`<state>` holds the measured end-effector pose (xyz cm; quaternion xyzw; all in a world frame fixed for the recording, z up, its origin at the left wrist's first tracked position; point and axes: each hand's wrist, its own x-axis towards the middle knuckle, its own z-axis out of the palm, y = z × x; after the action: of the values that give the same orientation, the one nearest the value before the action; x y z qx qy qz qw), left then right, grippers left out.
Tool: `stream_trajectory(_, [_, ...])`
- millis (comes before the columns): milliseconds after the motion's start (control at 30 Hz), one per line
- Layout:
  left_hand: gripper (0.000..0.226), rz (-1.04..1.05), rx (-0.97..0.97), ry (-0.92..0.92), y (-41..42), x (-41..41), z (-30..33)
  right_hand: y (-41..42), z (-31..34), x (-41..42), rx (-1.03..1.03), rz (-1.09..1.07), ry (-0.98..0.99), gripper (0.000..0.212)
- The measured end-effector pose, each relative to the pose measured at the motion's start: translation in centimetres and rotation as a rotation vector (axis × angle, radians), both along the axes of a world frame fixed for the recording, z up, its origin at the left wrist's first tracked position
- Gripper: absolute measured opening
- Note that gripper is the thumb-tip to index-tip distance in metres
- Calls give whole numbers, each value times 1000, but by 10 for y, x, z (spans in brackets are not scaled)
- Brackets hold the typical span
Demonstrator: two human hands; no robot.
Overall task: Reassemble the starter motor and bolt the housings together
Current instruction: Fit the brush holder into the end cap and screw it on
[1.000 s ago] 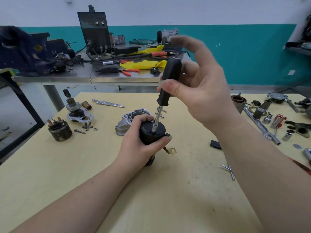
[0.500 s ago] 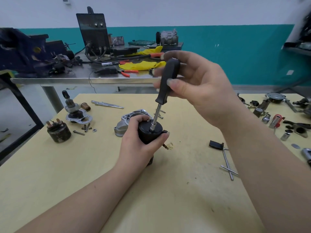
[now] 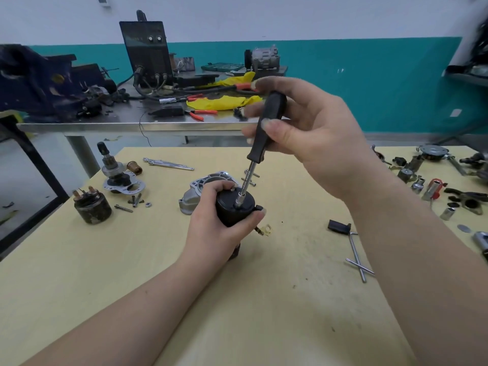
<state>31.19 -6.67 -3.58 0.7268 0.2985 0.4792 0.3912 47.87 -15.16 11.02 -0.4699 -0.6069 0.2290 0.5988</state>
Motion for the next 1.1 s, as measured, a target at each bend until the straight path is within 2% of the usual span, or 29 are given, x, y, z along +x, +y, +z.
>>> stream_trajectory(67, [61, -4, -15, -6, -1, 1, 1, 0, -1, 0, 29, 0, 6, 39])
stream_trajectory(167, [60, 7, -25, -20, -4, 4, -1, 8, -10, -11, 153, -290, -124, 35])
stream_trajectory(233, [59, 17, -22, -24, -5, 5, -2, 14, -16, -21, 222, -415, -206, 43])
stream_trajectory(300, [59, 0, -28, -16, -3, 3, -2, 17, -20, -20, 213, -354, -204, 47])
stream_trajectory(433, [60, -68, -42, 21, 4, -3, 3, 8, -10, -2, 49, 103, 56, 44])
stream_trajectory(500, [60, -80, -35, 23, 5, -4, 4, 2, -8, 3, 18, 207, 80, 47])
stream_trajectory(600, [61, -86, -35, 21, 4, -3, 3, 1, -7, 3, 43, 178, 72, 56])
stream_trajectory(733, [63, -48, -66, -9, 0, 2, 0, 10, -8, -15, 108, -170, -50, 35])
stream_trajectory(800, [63, -37, -73, -18, -1, 3, -1, 14, -11, -23, 133, -284, -114, 35])
stream_trajectory(867, [63, -45, -70, -9, 0, 2, 0, 15, -10, -21, 123, -226, -144, 44])
stream_trajectory(933, [62, -89, -72, 13, 4, -1, 1, 11, -7, -14, 79, -53, -90, 51])
stream_trajectory(1100, [62, -168, -75, 55, 14, -8, 5, 6, -11, -15, 53, 149, 80, 26])
